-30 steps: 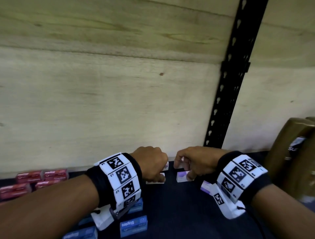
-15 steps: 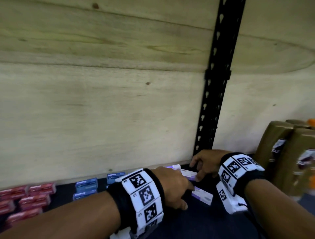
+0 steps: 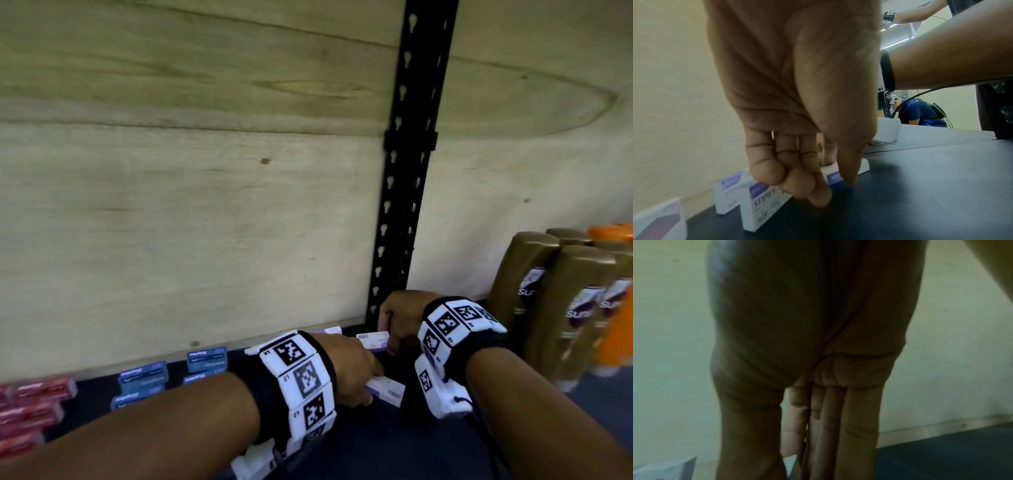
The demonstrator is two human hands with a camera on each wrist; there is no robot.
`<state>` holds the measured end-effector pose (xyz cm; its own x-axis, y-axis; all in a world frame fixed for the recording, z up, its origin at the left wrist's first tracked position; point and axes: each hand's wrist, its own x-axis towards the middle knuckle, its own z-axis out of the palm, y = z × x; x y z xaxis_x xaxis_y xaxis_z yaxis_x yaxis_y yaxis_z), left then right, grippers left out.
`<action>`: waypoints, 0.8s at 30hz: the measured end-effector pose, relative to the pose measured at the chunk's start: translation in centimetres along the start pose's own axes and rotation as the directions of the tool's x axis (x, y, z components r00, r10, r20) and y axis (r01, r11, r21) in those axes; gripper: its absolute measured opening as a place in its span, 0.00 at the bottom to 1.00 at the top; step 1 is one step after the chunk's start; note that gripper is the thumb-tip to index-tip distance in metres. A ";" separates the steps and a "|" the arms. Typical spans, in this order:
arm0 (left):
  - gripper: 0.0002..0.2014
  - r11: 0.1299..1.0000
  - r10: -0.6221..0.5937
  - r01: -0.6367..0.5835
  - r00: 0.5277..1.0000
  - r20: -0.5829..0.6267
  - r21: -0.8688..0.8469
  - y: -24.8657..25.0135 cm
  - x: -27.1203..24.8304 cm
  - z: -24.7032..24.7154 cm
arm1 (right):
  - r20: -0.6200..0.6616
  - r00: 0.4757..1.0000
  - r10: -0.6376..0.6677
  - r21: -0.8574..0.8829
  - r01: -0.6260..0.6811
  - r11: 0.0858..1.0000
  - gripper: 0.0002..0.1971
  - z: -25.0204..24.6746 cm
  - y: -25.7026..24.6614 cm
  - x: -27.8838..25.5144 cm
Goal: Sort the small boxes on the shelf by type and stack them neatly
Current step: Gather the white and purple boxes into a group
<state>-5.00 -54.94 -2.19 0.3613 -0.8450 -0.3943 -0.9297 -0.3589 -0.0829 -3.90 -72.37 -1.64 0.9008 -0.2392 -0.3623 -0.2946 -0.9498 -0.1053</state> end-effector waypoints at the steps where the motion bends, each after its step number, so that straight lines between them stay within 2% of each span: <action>1: 0.23 1.000 0.002 -0.002 1.000 -0.007 -0.004 -0.1 0.1 0.1 | -0.010 1.000 0.004 0.022 -0.004 1.000 0.18 0.1 0.1 0.0; 7: 0.19 0.999 0.029 -0.030 0.998 -0.055 -0.030 -0.7 -0.6 1.0 | -0.021 0.999 0.046 0.213 -0.041 0.976 0.18 0.2 0.6 -0.4; 11: 0.16 0.997 0.071 -0.072 0.996 -0.052 -0.015 -1.1 -1.9 1.5 | -0.009 0.998 0.057 0.258 -0.053 0.965 0.19 0.0 0.7 -1.3; 16: 0.11 0.994 0.091 -0.091 0.996 -0.004 -0.059 -2.6 -4.0 2.5 | 0.015 0.997 0.078 0.190 -0.079 0.979 0.18 -0.2 0.1 -2.4; 20: 0.12 0.998 0.039 -0.035 0.997 0.065 -0.060 -3.6 -5.8 3.1 | 0.013 0.993 0.114 0.021 -0.114 0.993 0.20 -0.2 -0.6 -3.9; 21: 0.13 0.998 0.023 -0.018 0.997 0.078 -0.062 -3.7 -6.2 3.2 | 0.005 0.993 0.116 -0.033 -0.116 0.993 0.19 0.0 -0.8 -4.1; 23: 0.15 0.998 -0.015 0.020 0.996 0.090 -0.057 -3.9 -7.0 3.3 | -0.049 0.991 0.123 -0.124 -0.128 0.984 0.10 0.6 -1.4 -4.6; 24: 0.15 0.997 -0.033 0.038 0.996 0.089 -0.061 -4.0 -7.4 3.4 | -0.063 0.990 0.127 -0.152 -0.135 0.979 0.11 0.8 -1.6 -4.8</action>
<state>-4.20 -45.91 -2.09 0.3837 -0.7944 -0.4709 -0.9092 -0.4143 -0.0419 -7.98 -69.58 -0.52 0.8744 -0.3702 -0.3137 -0.3618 -0.9282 0.0869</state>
